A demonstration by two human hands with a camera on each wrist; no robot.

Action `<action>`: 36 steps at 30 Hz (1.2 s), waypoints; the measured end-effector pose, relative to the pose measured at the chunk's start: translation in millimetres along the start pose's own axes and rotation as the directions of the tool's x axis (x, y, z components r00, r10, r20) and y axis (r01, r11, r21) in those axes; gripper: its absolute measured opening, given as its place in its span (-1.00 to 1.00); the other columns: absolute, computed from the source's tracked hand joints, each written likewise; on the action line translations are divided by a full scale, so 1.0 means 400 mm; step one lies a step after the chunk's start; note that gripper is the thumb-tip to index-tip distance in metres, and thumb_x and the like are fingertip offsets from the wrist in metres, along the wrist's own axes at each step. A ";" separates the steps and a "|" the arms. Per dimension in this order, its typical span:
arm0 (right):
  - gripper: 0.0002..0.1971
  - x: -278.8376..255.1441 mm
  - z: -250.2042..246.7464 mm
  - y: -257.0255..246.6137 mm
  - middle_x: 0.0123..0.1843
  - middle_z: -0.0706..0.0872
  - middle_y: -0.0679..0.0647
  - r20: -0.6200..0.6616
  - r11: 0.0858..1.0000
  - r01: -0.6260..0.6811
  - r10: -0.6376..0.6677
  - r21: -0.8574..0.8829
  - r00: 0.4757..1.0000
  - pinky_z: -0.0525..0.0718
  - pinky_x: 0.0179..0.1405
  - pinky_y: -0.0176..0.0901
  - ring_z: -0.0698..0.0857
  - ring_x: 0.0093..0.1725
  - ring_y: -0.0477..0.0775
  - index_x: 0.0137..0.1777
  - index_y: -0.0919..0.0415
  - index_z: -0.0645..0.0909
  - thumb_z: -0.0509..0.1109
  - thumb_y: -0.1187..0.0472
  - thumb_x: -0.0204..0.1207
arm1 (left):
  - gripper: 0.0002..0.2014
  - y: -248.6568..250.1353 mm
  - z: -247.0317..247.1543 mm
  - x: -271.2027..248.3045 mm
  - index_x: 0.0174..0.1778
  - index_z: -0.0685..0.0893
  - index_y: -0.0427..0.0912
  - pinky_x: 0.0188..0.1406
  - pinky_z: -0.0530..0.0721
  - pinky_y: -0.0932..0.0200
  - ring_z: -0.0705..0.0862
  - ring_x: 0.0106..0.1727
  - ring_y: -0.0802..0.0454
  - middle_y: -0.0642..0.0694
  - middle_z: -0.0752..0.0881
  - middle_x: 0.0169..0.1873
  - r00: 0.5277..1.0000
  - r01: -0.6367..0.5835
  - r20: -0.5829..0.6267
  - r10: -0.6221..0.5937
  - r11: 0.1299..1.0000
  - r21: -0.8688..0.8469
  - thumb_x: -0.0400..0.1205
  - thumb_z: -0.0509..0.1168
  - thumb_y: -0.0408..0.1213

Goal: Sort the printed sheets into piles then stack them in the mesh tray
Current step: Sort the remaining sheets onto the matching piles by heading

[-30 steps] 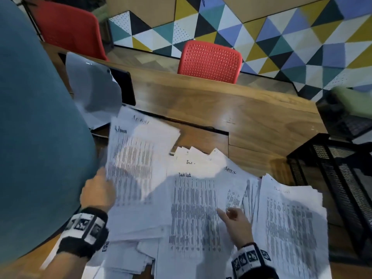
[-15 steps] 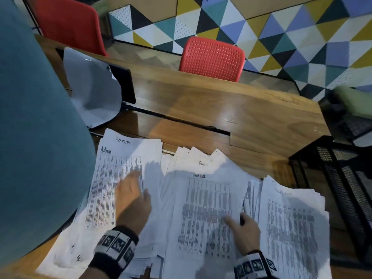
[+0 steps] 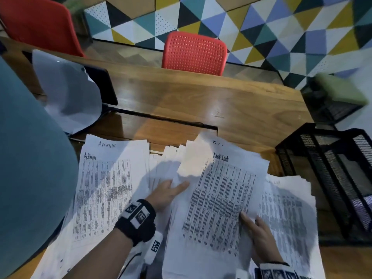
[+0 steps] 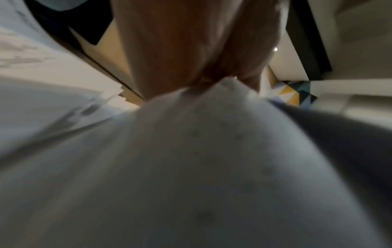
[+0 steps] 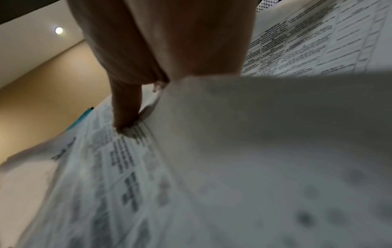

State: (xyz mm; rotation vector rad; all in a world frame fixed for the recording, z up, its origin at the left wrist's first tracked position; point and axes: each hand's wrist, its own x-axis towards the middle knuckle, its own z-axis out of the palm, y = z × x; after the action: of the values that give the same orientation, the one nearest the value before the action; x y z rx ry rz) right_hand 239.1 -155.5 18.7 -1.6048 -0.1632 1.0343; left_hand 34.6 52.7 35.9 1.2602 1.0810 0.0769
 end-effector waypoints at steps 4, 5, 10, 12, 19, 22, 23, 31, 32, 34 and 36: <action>-0.77 0.021 0.017 0.019 -0.07 0.81 0.33 -0.138 0.993 0.048 -0.063 -0.107 0.988 0.67 0.16 0.31 0.74 0.03 0.39 -0.02 0.37 0.74 0.45 0.16 0.52 | -0.54 -0.042 0.005 -0.001 -0.54 0.37 0.03 -0.24 0.40 0.23 0.40 -0.48 0.15 0.15 0.37 -0.53 0.999 -0.024 -0.045 0.019 0.995 -0.094 0.70 0.31 -0.08; -0.79 0.024 0.025 0.022 -0.03 0.82 0.27 -0.137 0.988 0.082 -0.100 -0.134 0.986 0.66 0.16 0.22 0.74 0.07 0.33 0.01 0.35 0.74 0.43 0.19 0.54 | -0.53 -0.061 0.003 0.001 -0.50 0.29 0.01 -0.26 0.35 0.17 0.35 -0.47 0.09 0.10 0.31 -0.53 0.996 -0.009 -0.089 0.001 0.995 -0.094 0.68 0.33 -0.06; -0.79 0.049 0.047 0.061 0.07 0.77 0.21 -0.141 0.956 0.162 -0.200 -0.244 0.970 0.61 0.11 0.03 0.70 0.09 0.20 0.18 0.32 0.67 0.39 0.26 0.59 | -0.68 -0.148 0.008 0.028 -0.17 0.58 -0.30 -0.20 0.50 0.11 0.55 -0.14 -0.04 -0.20 0.53 -0.23 0.977 0.040 -0.201 -0.067 0.990 -0.135 0.68 0.35 -0.07; -0.93 0.052 0.046 0.064 -0.04 0.78 0.24 -0.143 0.945 0.173 -0.219 -0.278 0.965 0.60 0.06 0.02 0.71 0.00 0.22 -0.04 0.28 0.68 0.38 0.39 0.56 | -0.59 -0.157 0.013 0.036 0.07 0.66 -0.45 -0.06 0.64 0.06 0.66 -0.02 -0.13 -0.28 0.66 -0.10 0.961 0.043 -0.265 -0.084 0.987 -0.156 0.66 0.38 -0.08; -0.56 0.044 0.020 0.047 0.07 0.80 0.32 -0.111 0.985 0.153 -0.160 -0.075 0.981 0.61 0.16 0.09 0.69 0.19 0.21 -0.49 0.18 0.62 0.19 0.54 0.57 | -0.42 -0.142 0.030 0.048 0.38 0.64 -0.28 0.33 0.67 -0.22 0.71 0.27 -0.20 -0.18 0.75 0.26 0.907 0.044 -0.413 -0.082 0.994 -0.101 0.53 0.50 -0.01; -0.55 0.050 0.008 0.059 0.10 0.77 0.31 -0.093 0.994 0.100 -0.103 -0.031 0.990 0.58 0.24 0.23 0.67 0.21 0.29 -0.47 0.19 0.63 0.17 0.51 0.60 | -0.57 -0.113 0.033 0.037 0.26 0.71 -0.25 0.19 0.75 -0.10 0.75 0.13 -0.17 -0.14 0.80 0.11 0.902 0.022 -0.431 -0.020 1.000 -0.001 0.52 0.54 -0.16; -0.68 0.055 0.006 0.069 0.07 0.77 0.30 -0.103 0.994 0.104 -0.108 -0.041 0.989 0.60 0.18 0.20 0.67 0.21 0.32 -0.36 0.26 0.62 0.22 0.50 0.59 | -0.56 -0.108 0.033 0.037 0.26 0.71 -0.24 0.18 0.75 -0.10 0.76 0.12 -0.17 -0.13 0.80 0.10 0.904 0.021 -0.428 -0.013 1.000 0.013 0.49 0.57 -0.19; -0.83 0.054 0.026 0.072 -0.08 0.79 0.21 -0.067 0.907 0.215 -0.256 -0.363 0.964 0.76 0.02 0.15 0.77 -0.05 0.25 0.02 0.26 0.66 0.50 0.36 0.45 | 0.12 -0.183 0.027 0.100 0.25 0.70 -0.23 0.23 0.73 -0.20 0.75 0.17 -0.13 -0.13 0.79 0.15 0.912 0.009 -0.408 -0.031 0.998 -0.058 -0.01 0.44 0.61; -0.85 0.055 0.026 0.072 -0.08 0.80 0.17 -0.088 0.895 0.224 -0.277 -0.385 0.957 0.75 0.04 0.13 0.77 -0.04 0.20 0.02 0.26 0.69 0.48 0.36 0.47 | 0.07 -0.159 0.025 0.080 0.25 0.69 -0.29 0.27 0.70 -0.21 0.74 0.17 -0.13 -0.14 0.78 0.16 0.917 0.009 -0.398 -0.033 0.998 -0.062 0.08 0.44 0.57; -0.84 0.057 0.021 0.075 -0.07 0.82 0.09 -0.126 0.875 0.252 -0.329 -0.413 0.936 0.73 0.04 0.07 0.77 -0.03 0.12 0.02 0.19 0.72 0.49 0.36 0.48 | -0.33 -0.113 0.027 0.041 0.17 0.69 -0.35 0.34 0.63 -0.09 0.68 0.17 -0.07 -0.08 0.74 0.13 0.920 0.013 -0.390 -0.030 0.999 -0.047 0.44 0.50 0.20; -0.86 0.056 0.016 0.076 -0.14 0.82 0.07 -0.155 0.864 0.263 -0.357 -0.429 0.921 0.71 -0.01 0.02 0.77 -0.08 0.13 -0.08 0.13 0.72 0.50 0.38 0.46 | -0.74 -0.102 0.032 0.037 0.00 0.67 -0.22 0.25 0.56 0.08 0.61 0.18 -0.03 -0.07 0.71 0.01 0.917 0.033 -0.394 -0.053 0.998 -0.056 0.62 0.43 -0.07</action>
State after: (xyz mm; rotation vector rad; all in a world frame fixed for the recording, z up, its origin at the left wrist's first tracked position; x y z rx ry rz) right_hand 235.5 -147.4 -18.5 -1.9763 -0.4892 0.5750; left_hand 31.1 37.1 -6.2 1.2041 1.4460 0.3356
